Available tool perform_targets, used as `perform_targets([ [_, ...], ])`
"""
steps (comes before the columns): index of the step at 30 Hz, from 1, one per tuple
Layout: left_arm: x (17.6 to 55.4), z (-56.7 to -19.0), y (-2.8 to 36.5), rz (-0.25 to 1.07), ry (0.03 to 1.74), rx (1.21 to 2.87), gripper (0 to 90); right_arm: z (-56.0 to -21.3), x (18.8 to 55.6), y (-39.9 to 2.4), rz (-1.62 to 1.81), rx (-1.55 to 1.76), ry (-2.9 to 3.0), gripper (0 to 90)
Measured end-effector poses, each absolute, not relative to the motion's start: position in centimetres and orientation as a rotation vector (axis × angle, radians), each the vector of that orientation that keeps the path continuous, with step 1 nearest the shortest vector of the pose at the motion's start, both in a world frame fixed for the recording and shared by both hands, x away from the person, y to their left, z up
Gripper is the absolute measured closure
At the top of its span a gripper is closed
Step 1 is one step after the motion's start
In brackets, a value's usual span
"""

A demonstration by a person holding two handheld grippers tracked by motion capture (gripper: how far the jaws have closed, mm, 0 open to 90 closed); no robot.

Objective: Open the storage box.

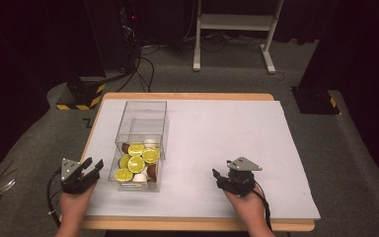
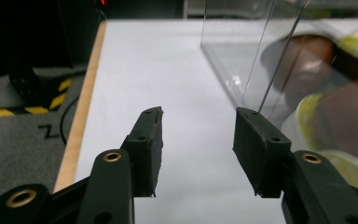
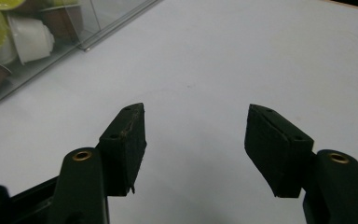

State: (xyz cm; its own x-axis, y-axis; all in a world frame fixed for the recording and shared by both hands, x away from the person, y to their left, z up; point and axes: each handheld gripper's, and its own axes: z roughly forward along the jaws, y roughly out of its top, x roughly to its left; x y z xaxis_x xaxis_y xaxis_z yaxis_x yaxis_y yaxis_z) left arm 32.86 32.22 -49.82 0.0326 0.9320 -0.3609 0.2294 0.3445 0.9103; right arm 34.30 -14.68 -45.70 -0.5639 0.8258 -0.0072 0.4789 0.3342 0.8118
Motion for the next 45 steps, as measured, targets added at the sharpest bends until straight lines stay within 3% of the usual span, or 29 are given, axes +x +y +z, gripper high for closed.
perform_targets([
  [26,33.0,-50.9,31.6,0.801,1.445,1.205,41.7,-42.5,34.8,-7.1,1.264,0.923,2.270,39.4],
  [45,32.9,-50.8,31.6,0.782,1.433,1.201,40.8,-40.8,35.6,3.0,1.322,0.731,2.451,35.9],
])
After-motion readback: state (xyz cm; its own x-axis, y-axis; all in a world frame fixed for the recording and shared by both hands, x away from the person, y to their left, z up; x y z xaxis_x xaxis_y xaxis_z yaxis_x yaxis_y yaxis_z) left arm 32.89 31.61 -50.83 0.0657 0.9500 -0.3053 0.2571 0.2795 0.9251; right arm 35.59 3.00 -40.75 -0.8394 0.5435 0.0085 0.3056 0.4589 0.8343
